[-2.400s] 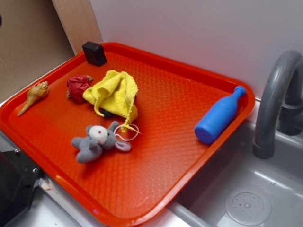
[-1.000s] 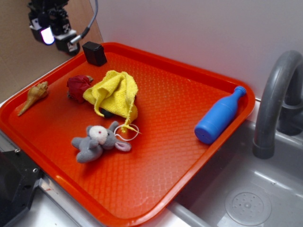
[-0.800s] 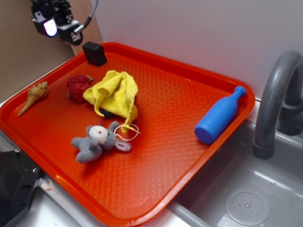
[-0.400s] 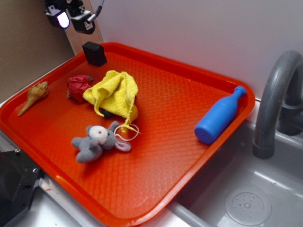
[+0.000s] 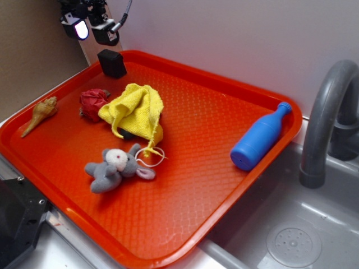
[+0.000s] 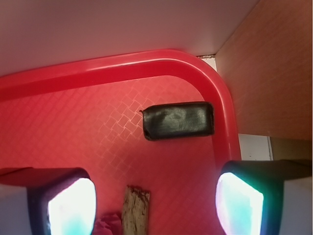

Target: Grab the black box.

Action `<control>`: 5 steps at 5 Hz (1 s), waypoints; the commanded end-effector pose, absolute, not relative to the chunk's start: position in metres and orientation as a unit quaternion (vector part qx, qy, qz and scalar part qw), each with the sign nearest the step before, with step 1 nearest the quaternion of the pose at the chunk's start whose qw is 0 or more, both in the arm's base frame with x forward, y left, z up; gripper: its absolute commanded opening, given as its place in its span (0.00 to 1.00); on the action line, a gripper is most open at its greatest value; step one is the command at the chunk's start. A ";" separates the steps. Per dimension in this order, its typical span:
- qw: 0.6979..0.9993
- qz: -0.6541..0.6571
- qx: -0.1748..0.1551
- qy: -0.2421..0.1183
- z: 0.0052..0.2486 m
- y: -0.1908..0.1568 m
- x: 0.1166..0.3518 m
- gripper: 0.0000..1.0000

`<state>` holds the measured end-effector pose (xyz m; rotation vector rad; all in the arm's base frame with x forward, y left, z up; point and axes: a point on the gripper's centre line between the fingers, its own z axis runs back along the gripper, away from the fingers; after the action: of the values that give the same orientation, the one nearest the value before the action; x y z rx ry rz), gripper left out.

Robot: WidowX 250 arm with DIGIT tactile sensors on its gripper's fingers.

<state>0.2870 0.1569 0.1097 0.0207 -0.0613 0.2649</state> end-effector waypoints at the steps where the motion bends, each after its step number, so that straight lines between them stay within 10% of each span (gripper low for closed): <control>1: 0.923 0.371 0.015 -0.095 0.124 0.169 0.293 1.00; 3: 0.829 0.554 0.011 -0.083 0.093 0.169 0.297 1.00; 5: 0.810 0.582 -0.005 -0.070 0.049 0.174 0.313 1.00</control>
<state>0.3069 0.1637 0.0285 -0.0025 -0.0607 1.2294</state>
